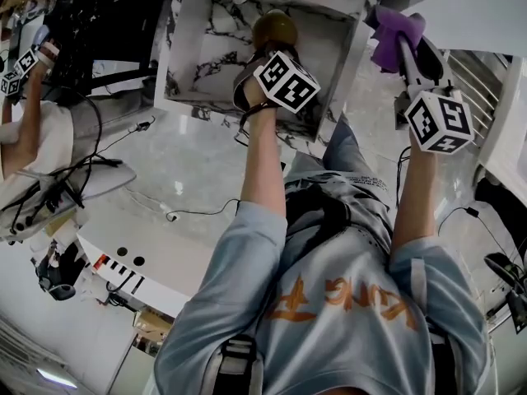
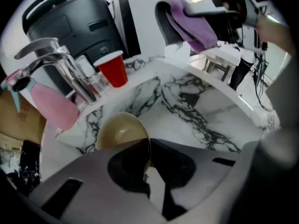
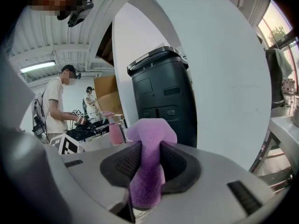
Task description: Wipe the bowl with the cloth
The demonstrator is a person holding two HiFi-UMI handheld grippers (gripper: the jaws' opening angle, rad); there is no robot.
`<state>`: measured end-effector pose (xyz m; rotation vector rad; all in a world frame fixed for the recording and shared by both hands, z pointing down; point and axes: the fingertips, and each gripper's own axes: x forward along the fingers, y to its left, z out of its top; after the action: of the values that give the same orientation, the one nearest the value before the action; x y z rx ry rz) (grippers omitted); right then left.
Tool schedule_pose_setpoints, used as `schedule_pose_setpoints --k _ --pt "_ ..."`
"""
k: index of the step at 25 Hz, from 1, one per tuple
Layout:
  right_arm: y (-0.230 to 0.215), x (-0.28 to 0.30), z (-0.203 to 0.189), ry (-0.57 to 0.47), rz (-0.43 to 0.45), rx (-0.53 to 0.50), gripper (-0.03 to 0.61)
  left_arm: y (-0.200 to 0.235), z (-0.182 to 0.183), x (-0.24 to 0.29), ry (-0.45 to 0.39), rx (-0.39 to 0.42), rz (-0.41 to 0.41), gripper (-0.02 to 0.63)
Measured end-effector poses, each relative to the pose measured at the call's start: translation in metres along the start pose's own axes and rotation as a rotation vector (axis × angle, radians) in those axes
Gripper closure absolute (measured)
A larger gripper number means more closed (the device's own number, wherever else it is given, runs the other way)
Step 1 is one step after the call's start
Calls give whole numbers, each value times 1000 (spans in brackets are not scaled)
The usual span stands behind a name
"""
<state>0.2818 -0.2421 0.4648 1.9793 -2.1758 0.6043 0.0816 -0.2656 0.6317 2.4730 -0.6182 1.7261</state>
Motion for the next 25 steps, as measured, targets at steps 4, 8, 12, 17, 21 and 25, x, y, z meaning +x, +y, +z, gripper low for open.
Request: schedule_pose_setpoints --k 4,8,12,17,21,25 --pt "22 -13 9 -30 21 -18 457 11 9 -44 -127 -135 30 581" --pt "45 -29 21 -65 38 -33 457 15 8 -91 -269 -290 40 581" --pt "70 -39 33 -109 70 -52 457 22 1 -141 -438 -423 57 581" --pt "109 -44 50 -173 130 -69 457 36 -14 -203 -643 -521 87 581" --pt "151 -50 70 -217 198 -106 457 39 -24 -253 -835 -591 31 581" --pt "190 -56 91 -264 281 -156 457 40 -34 -286 -963 -616 -2 581"
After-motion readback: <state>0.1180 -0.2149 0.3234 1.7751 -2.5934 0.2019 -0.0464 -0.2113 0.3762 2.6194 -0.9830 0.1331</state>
